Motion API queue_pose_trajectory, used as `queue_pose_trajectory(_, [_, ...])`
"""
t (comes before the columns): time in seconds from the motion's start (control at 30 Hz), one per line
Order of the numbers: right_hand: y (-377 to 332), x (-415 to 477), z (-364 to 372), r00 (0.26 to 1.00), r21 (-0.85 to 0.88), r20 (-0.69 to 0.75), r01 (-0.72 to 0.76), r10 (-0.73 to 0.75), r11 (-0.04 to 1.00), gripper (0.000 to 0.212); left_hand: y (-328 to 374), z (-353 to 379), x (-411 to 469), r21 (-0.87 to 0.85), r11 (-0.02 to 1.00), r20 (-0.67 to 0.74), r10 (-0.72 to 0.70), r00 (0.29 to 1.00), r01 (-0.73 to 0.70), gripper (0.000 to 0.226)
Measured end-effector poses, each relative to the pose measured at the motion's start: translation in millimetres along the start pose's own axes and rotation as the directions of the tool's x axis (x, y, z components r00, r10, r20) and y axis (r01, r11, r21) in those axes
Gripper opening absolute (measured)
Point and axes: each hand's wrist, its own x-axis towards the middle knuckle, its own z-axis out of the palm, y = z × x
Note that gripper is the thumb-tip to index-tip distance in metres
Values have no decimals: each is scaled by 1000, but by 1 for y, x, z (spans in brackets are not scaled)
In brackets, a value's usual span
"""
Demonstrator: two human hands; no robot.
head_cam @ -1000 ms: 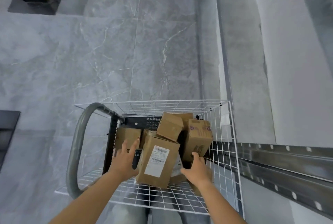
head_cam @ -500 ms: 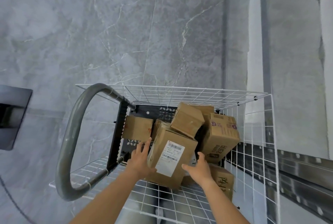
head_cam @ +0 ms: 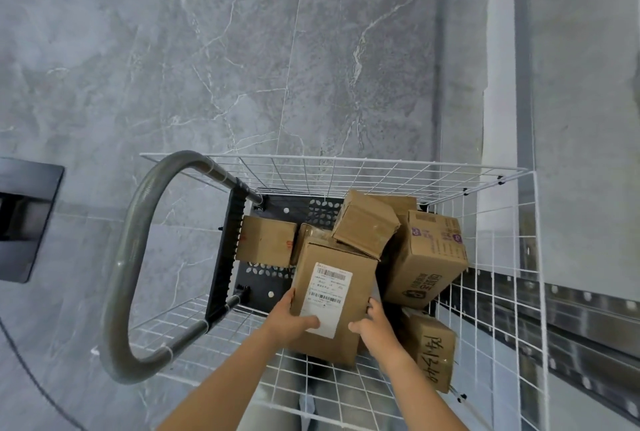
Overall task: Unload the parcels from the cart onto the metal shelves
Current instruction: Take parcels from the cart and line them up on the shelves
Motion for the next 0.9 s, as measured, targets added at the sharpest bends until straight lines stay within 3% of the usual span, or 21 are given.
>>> queue_pose_trajectory(0.13, [-14, -29, -13, 999, 58, -12, 32, -31, 998, 62, 6, 0, -31, -14, 1000, 13, 17, 1000, -16, 116])
queue_pose_trajectory(0.27, [-36, -69, -31, 996, 161, -26, 89, -86, 983, 63, 21, -1, -65, -18, 996, 20, 88, 996, -87, 94])
queue_pose_trajectory(0.43, [-70, -124, -51, 980, 226, -98, 193, -174, 955, 47, 64, -8, -132, -40, 985, -6, 167, 986, -167, 106])
queue_pose_trajectory(0.5, [-89, -154, -57, 964, 256, -121, 262, -238, 930, 40, 90, -14, -166, -107, 966, -3, 237, 972, -236, 98])
queue_pose_trajectory(0.67, [-134, -231, -75, 910, 333, -163, 414, -381, 847, 45, 147, -39, -243, -178, 890, 32, 433, 901, -421, 105])
queue_pose_trajectory(0.9, [-181, -345, -93, 768, 394, -193, 631, -611, 668, 32, 181, -60, -322, -256, 742, 102, 658, 746, -620, 85])
